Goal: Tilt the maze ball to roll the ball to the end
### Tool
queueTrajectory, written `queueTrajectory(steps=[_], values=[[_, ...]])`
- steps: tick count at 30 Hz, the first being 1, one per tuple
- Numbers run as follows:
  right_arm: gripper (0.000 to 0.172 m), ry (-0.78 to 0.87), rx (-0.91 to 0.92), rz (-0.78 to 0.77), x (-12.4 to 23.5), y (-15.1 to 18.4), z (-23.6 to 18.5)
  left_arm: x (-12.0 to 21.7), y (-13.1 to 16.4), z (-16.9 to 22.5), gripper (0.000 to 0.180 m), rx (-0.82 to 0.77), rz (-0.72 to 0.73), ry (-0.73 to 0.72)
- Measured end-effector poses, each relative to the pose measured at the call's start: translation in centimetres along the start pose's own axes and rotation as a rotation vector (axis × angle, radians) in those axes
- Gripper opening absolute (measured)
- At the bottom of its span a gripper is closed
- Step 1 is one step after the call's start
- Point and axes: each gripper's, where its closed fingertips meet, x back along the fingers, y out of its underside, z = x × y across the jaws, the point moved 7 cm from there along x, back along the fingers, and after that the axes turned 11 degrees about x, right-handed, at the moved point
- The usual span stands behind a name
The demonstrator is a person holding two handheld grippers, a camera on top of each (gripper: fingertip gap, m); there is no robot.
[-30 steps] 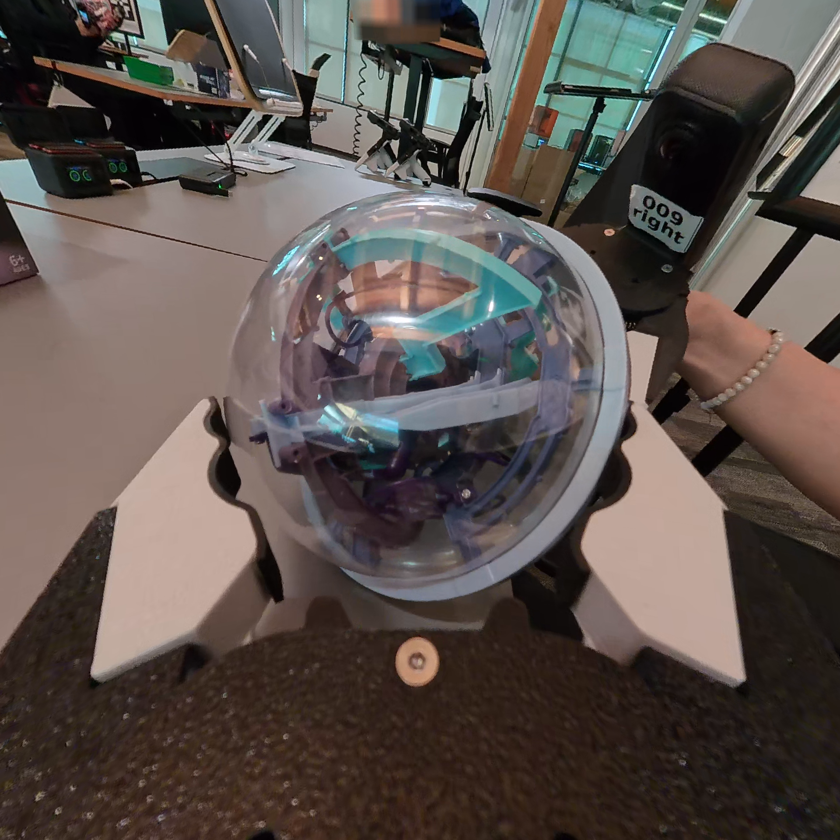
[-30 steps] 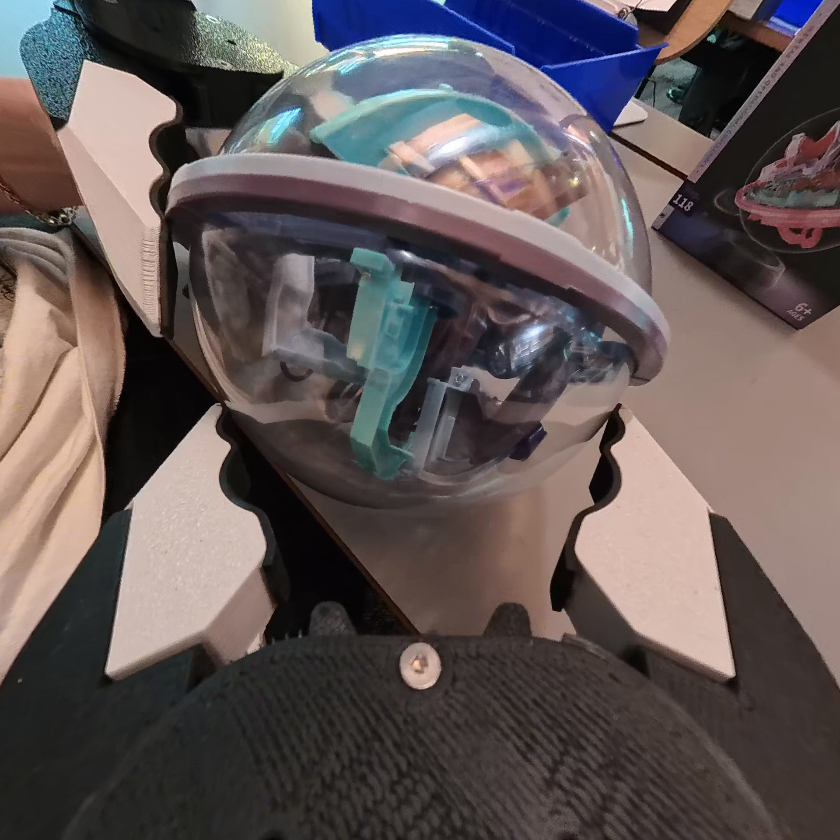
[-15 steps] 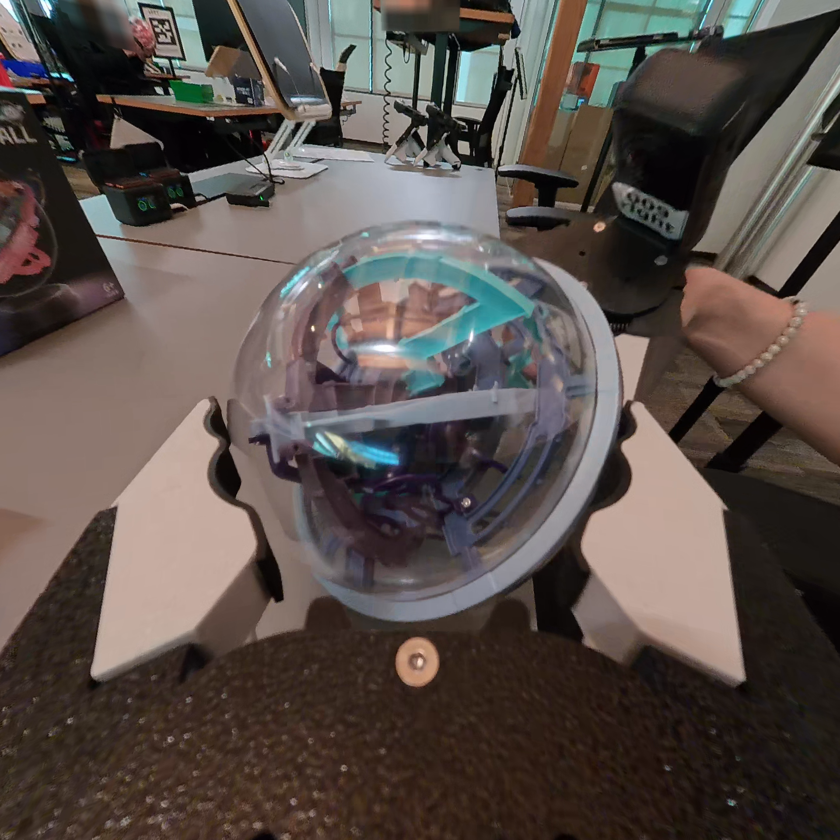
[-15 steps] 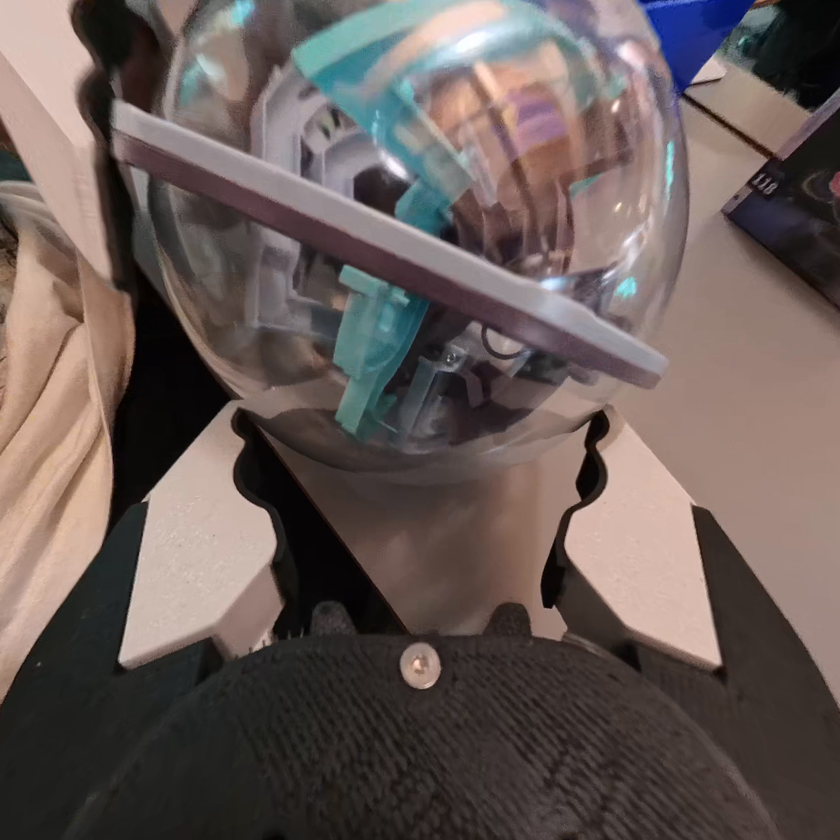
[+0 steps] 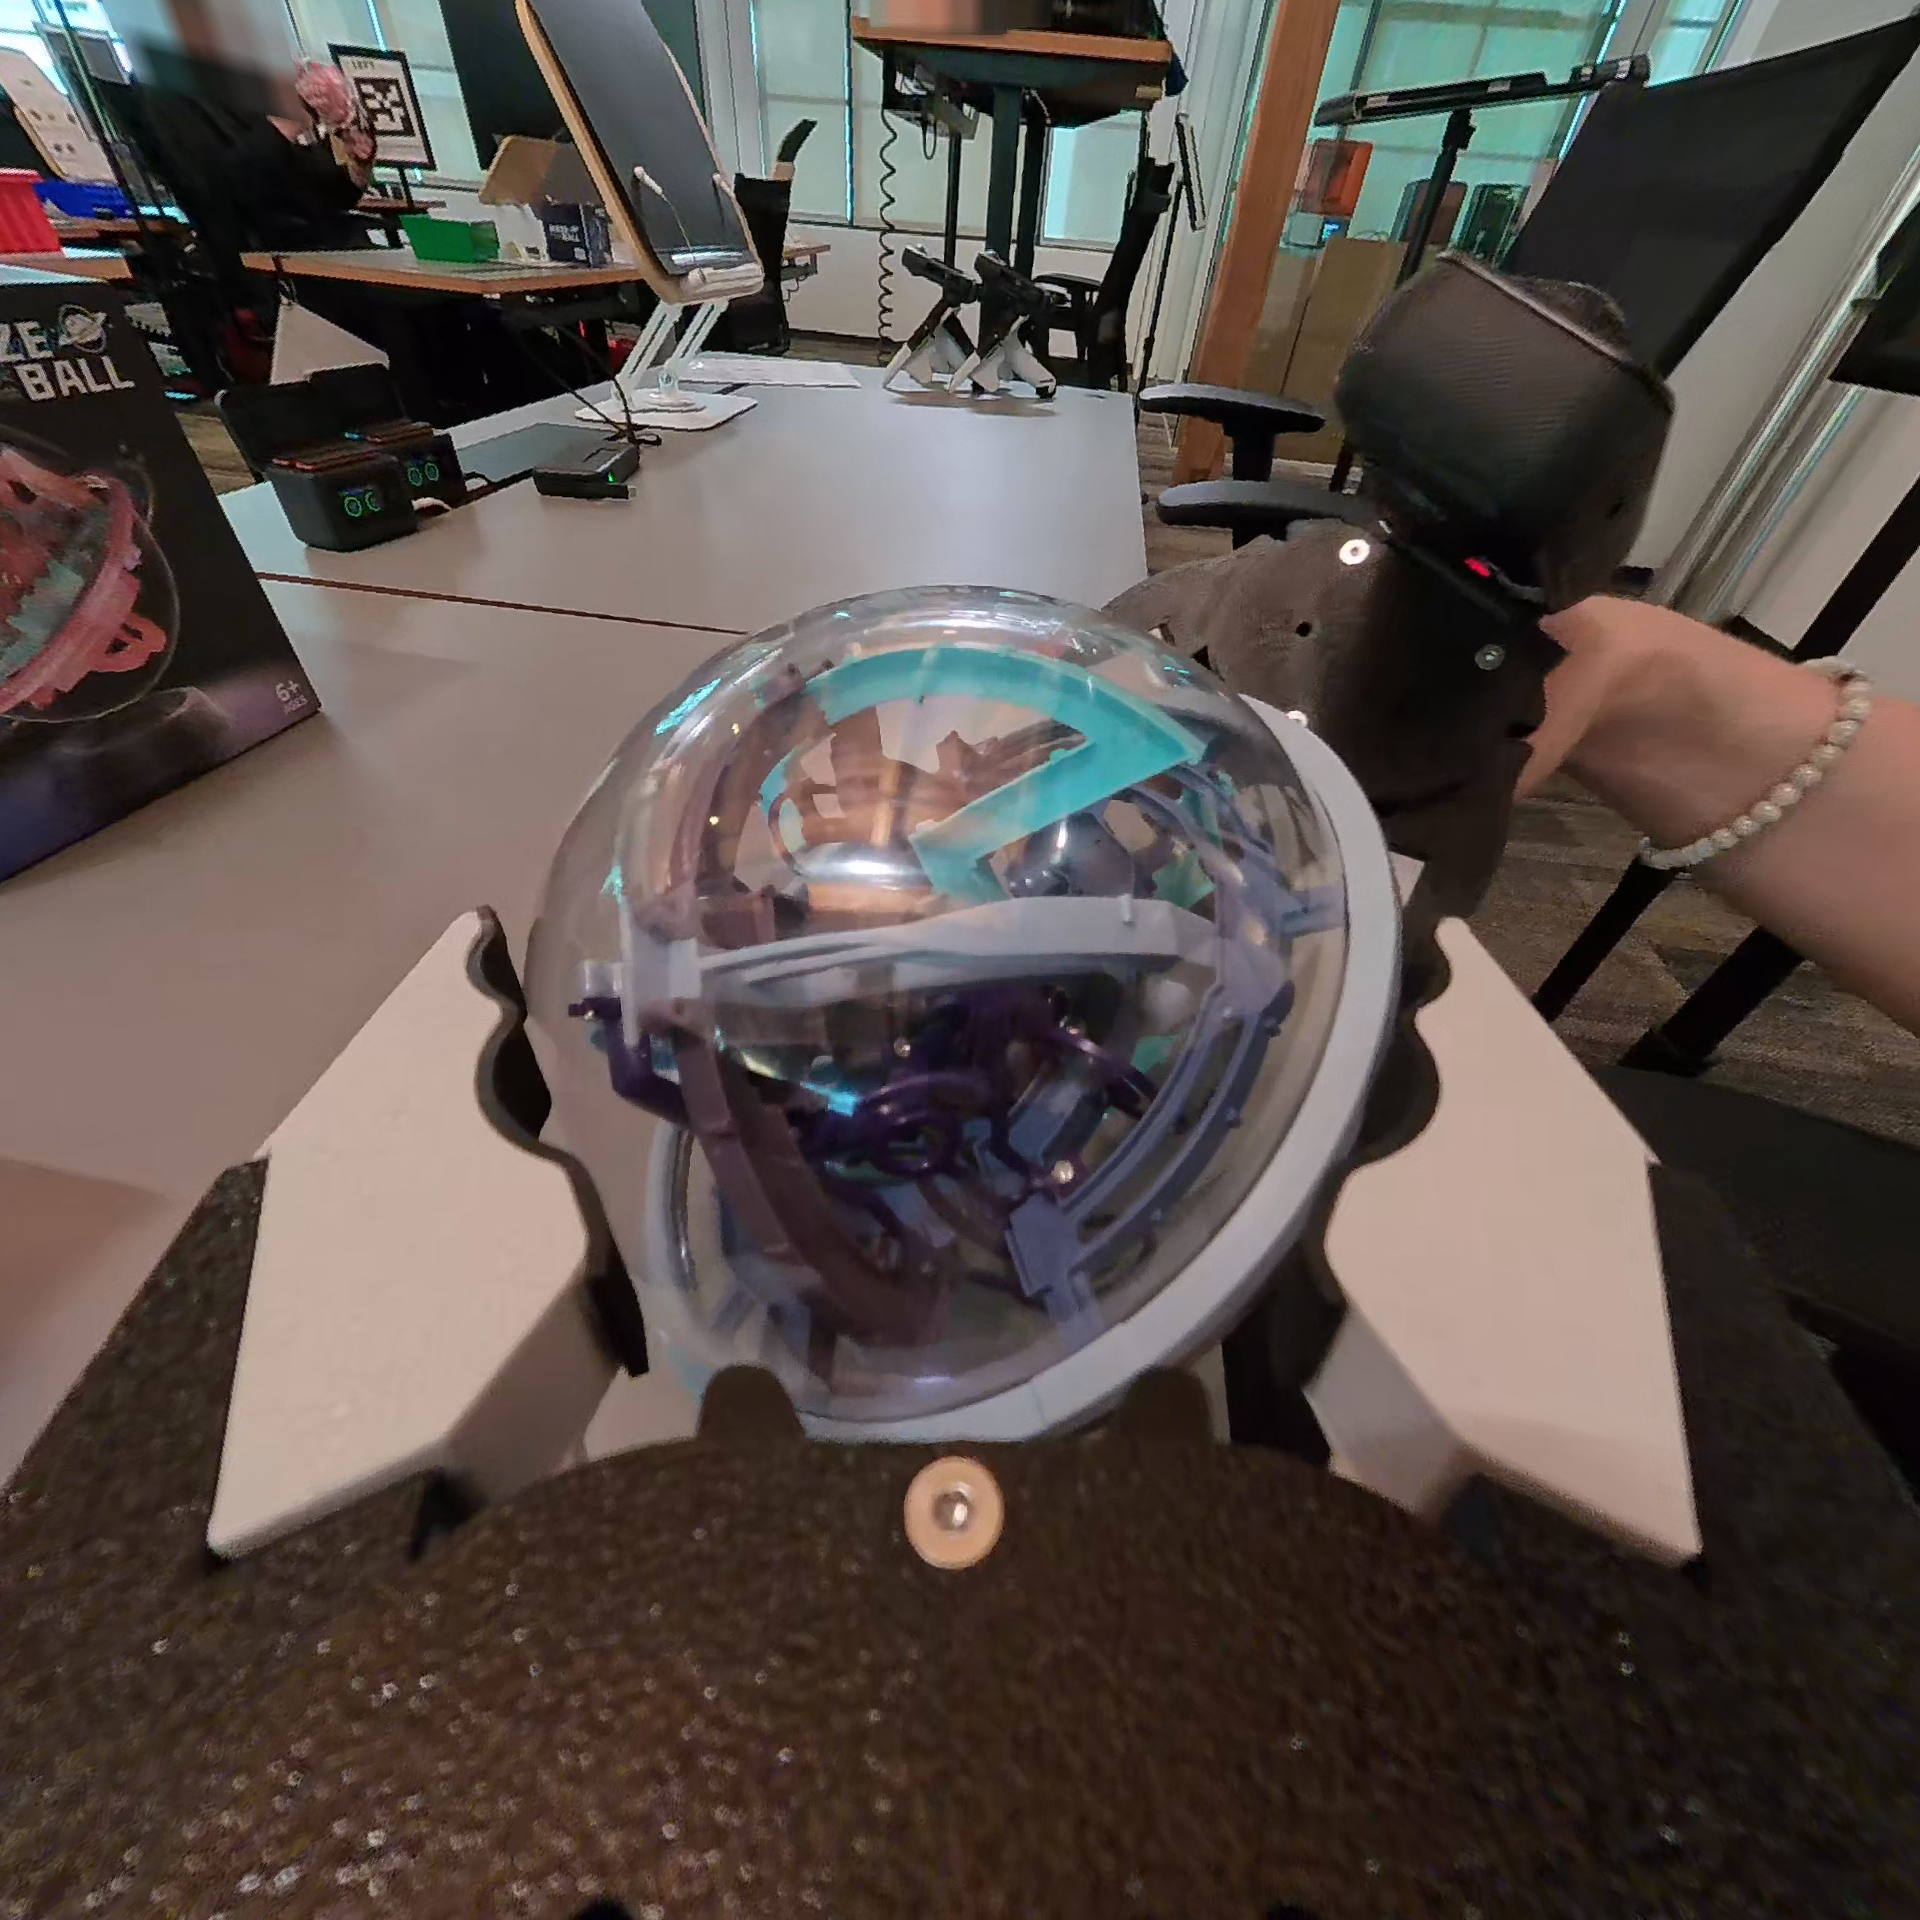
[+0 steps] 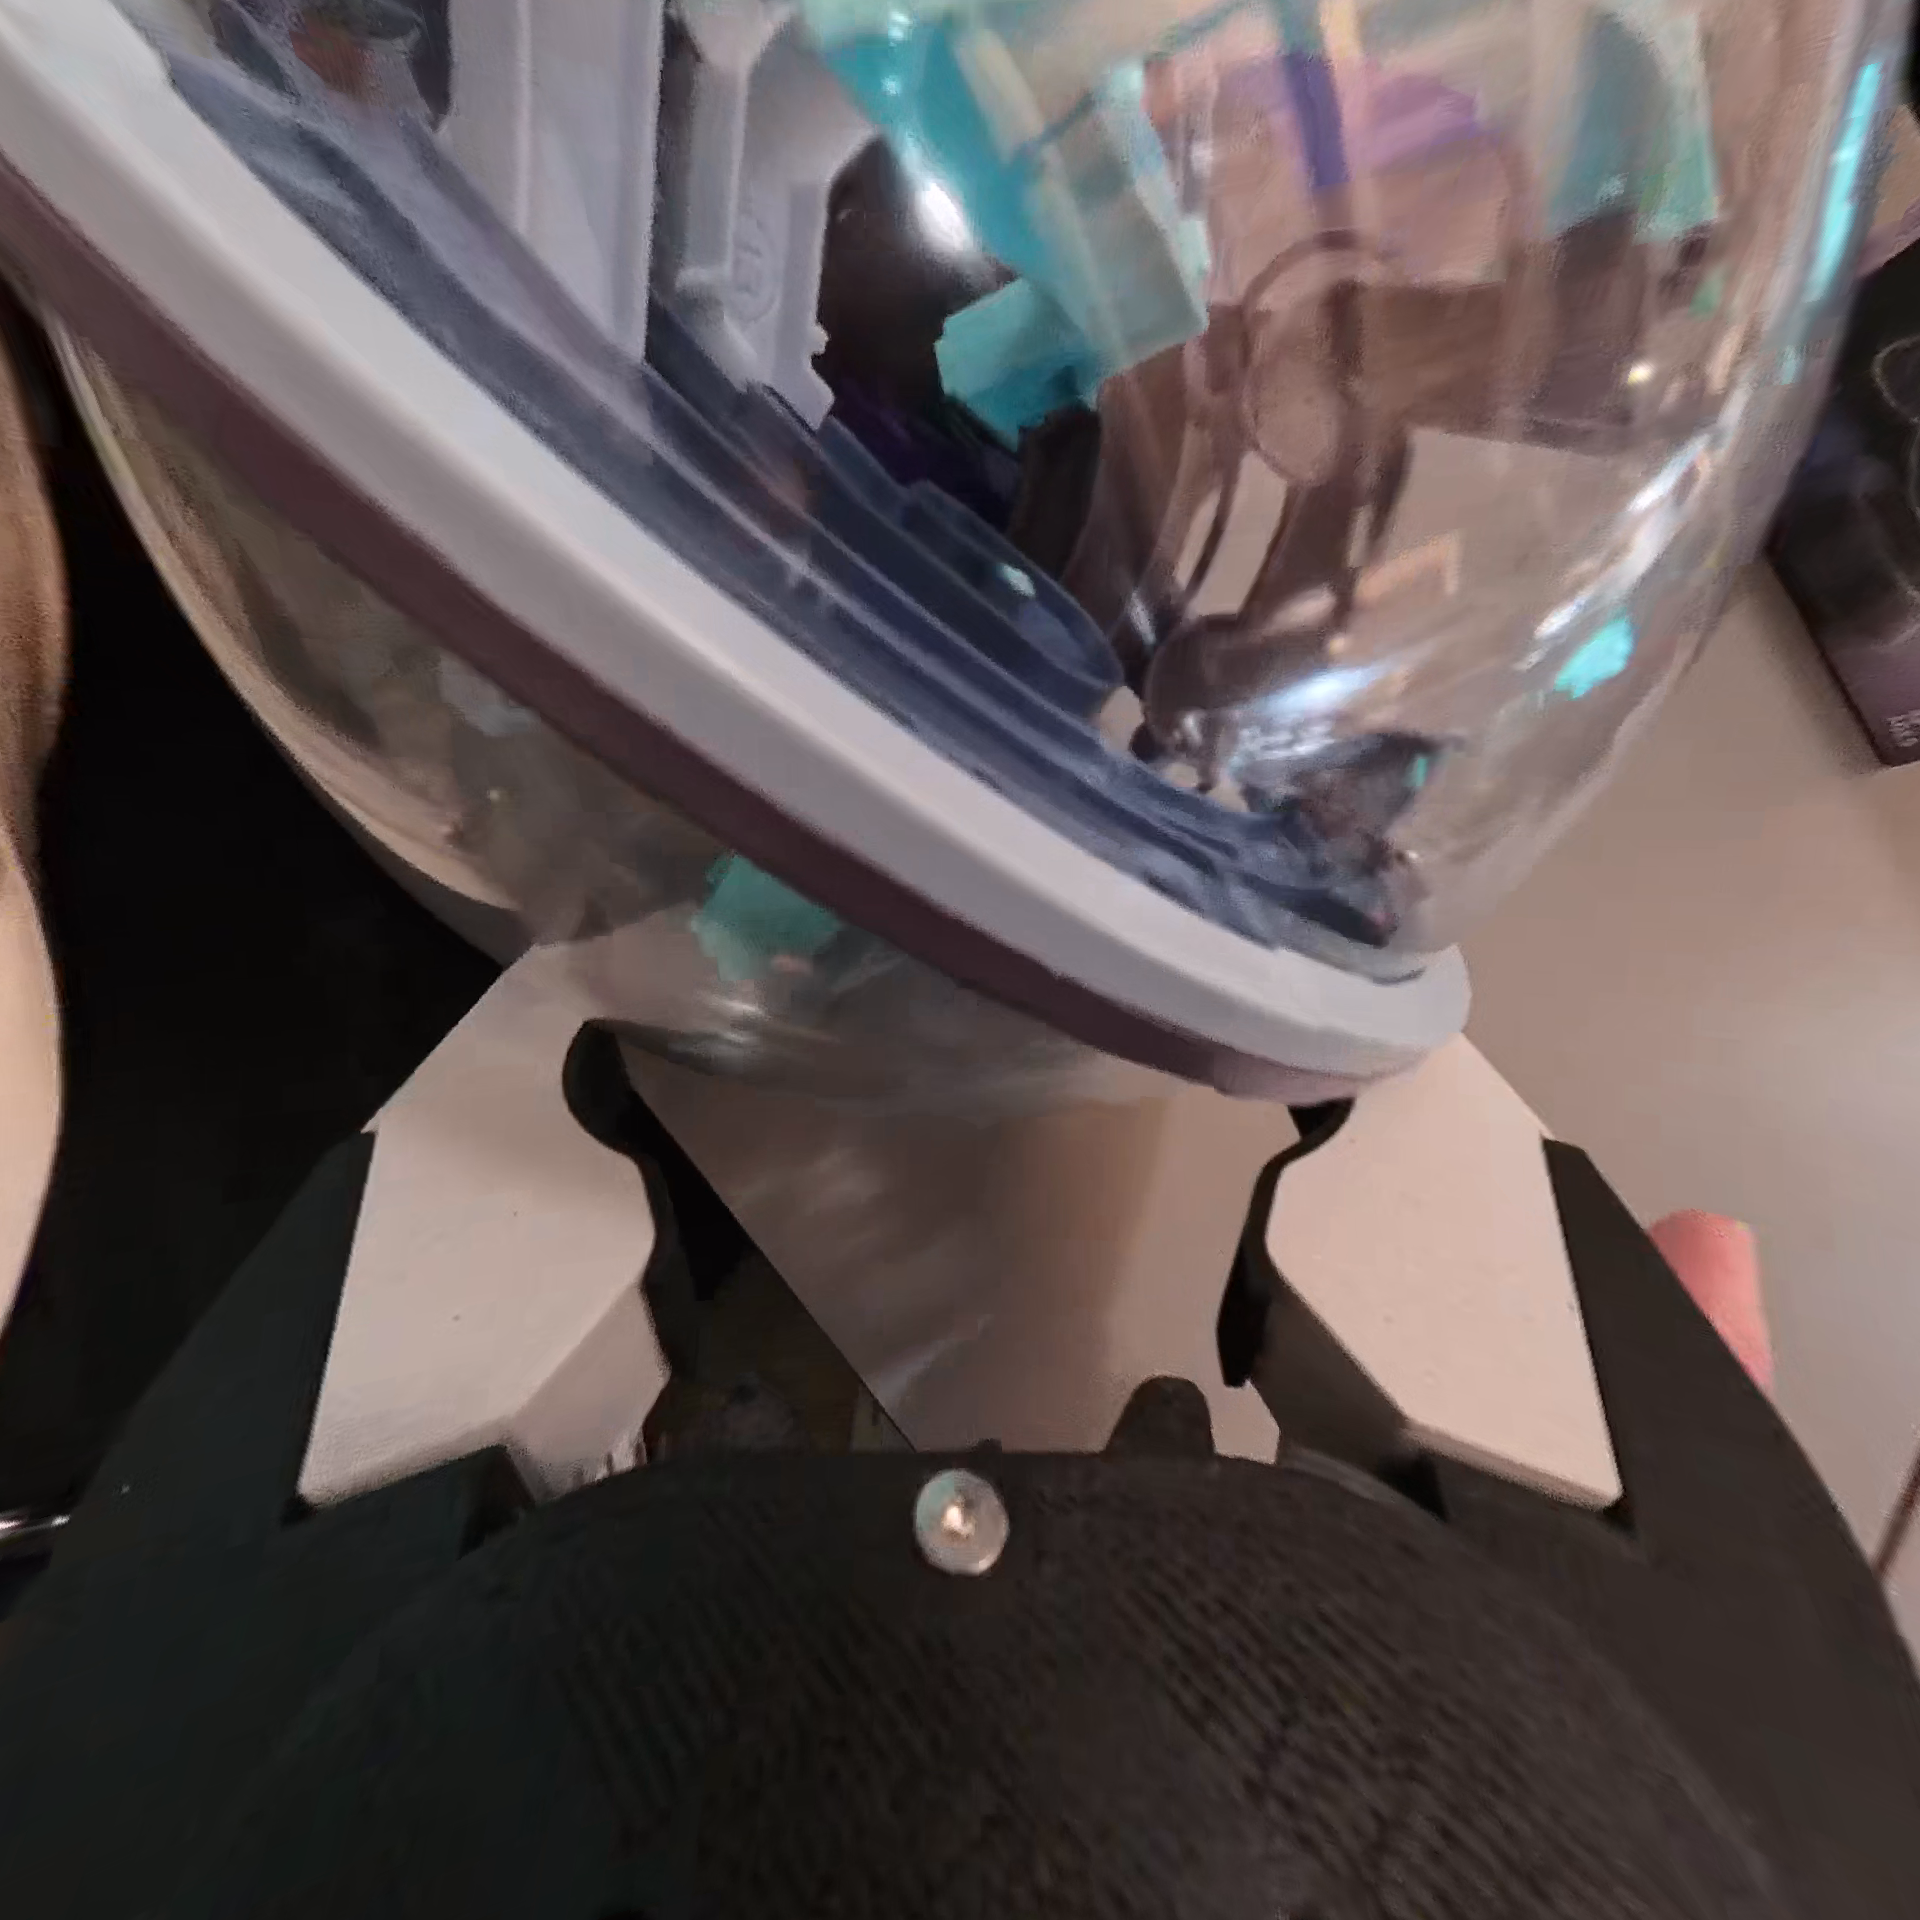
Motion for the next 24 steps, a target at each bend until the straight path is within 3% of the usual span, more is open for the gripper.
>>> queueTrajectory(steps=[3, 16, 19, 24], values=[[0.134, 0.033, 0.027, -0.056, -0.2, -0.1, 0.2, -0.1, 0.1, -0.1, 0.157, 0.008, 0.001, -0.010], [0.121, 0.140, 0.265, -0.243, 2.1, -0.2, 1.0, -0.4, 0.4, -0.8, 0.156, 0.027, -0.016, -0.002], [0.115, 0.148, 0.290, -0.250, 3.3, -0.3, 1.3, -0.5, 0.3, -0.8, 0.156, 0.020, -0.014, -0.003], [0.121, 0.165, 0.239, -0.211, 5.4, 0.0, 2.5, -0.9, 0.2, -0.6, 0.156, -0.012, -0.019, -0.001]])
